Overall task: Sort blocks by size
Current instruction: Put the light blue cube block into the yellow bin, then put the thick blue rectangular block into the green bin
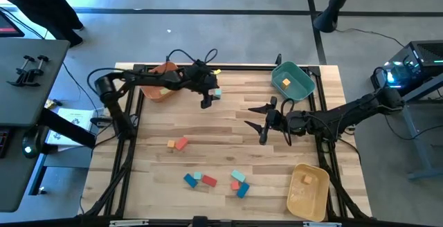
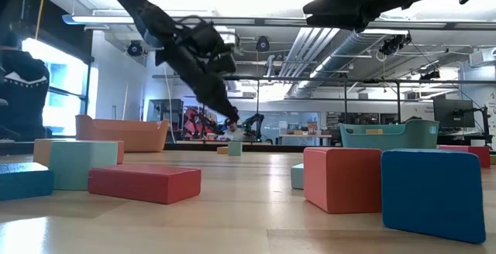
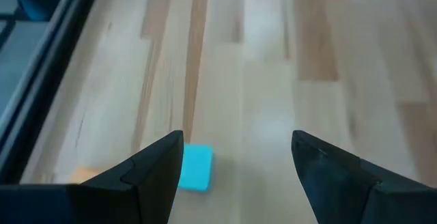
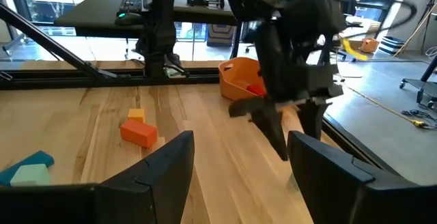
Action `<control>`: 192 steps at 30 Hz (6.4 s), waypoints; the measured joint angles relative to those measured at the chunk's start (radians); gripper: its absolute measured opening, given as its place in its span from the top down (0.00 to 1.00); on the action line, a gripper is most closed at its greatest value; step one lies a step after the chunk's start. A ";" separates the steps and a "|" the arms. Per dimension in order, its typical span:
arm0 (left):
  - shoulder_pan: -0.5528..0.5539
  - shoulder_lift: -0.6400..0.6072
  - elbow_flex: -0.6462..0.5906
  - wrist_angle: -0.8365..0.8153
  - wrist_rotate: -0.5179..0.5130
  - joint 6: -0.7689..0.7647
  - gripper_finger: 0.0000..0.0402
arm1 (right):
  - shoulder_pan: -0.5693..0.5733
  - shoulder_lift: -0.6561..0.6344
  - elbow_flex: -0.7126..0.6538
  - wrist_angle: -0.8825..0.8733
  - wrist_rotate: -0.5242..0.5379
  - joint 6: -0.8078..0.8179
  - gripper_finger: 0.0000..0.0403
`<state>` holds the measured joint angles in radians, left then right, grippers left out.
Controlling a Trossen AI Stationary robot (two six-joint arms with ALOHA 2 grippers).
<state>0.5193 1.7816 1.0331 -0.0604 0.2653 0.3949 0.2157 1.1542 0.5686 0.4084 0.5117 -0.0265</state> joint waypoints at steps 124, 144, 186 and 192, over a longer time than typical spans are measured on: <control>-0.602 -0.110 -0.055 0.307 -0.260 -0.485 0.47 | 0.802 0.251 0.499 -1.237 -0.293 1.550 0.67; -0.624 -0.110 -0.054 0.362 -0.299 -0.446 0.46 | 0.771 0.352 0.298 -1.255 -0.505 1.335 0.67; -0.627 -0.109 -0.054 0.393 -0.326 -0.469 0.46 | 0.769 0.352 0.462 -1.306 0.335 1.175 0.62; -0.632 -0.101 -0.054 0.436 -0.326 -0.469 0.46 | 0.632 0.351 0.327 -1.316 0.572 1.222 0.62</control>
<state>-0.1127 1.6809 0.9787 0.3758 -0.0604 -0.0742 0.8478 1.5055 0.8955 -0.9080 1.0840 1.1958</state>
